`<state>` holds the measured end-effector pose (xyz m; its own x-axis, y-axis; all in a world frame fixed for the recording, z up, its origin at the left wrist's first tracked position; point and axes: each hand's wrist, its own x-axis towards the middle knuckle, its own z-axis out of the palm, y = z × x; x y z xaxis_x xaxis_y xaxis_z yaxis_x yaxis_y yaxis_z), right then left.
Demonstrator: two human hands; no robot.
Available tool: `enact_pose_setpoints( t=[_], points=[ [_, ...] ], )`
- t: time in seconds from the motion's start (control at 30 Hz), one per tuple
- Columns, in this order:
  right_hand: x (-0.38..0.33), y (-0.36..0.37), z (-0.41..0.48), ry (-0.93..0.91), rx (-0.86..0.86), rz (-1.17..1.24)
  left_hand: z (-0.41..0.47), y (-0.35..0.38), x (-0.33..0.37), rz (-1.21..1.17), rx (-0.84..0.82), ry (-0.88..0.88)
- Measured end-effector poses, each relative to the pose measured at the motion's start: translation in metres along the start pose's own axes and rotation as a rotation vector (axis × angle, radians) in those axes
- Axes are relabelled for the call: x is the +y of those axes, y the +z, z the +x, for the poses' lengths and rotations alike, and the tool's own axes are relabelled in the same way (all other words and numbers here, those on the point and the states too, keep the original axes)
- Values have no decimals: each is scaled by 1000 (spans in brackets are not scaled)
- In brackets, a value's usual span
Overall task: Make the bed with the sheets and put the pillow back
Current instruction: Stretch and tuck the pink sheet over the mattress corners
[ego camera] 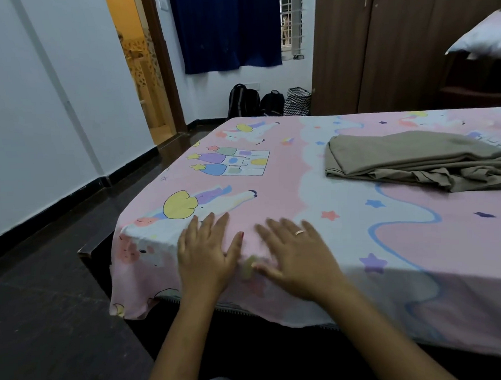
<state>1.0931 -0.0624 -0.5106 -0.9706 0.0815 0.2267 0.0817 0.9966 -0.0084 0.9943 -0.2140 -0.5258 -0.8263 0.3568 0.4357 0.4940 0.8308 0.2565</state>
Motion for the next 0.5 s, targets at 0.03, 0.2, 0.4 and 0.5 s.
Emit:
enact_pose_setpoints(
  t=[0.03,0.2,0.4,0.5],
  points=[
    [-8,2,-5,-74,38,22,-3,-2,-1,1,-13,-27],
    [-4,-31,-18,-172,80,897,2,-27,27,32,-240,-245],
    [87,-49,-48,162,242,425,-6,-20,113,-82,-178,150],
    [102,-32,-68,125,123,141,-32,10,120,-72,-129,334]
  ],
)
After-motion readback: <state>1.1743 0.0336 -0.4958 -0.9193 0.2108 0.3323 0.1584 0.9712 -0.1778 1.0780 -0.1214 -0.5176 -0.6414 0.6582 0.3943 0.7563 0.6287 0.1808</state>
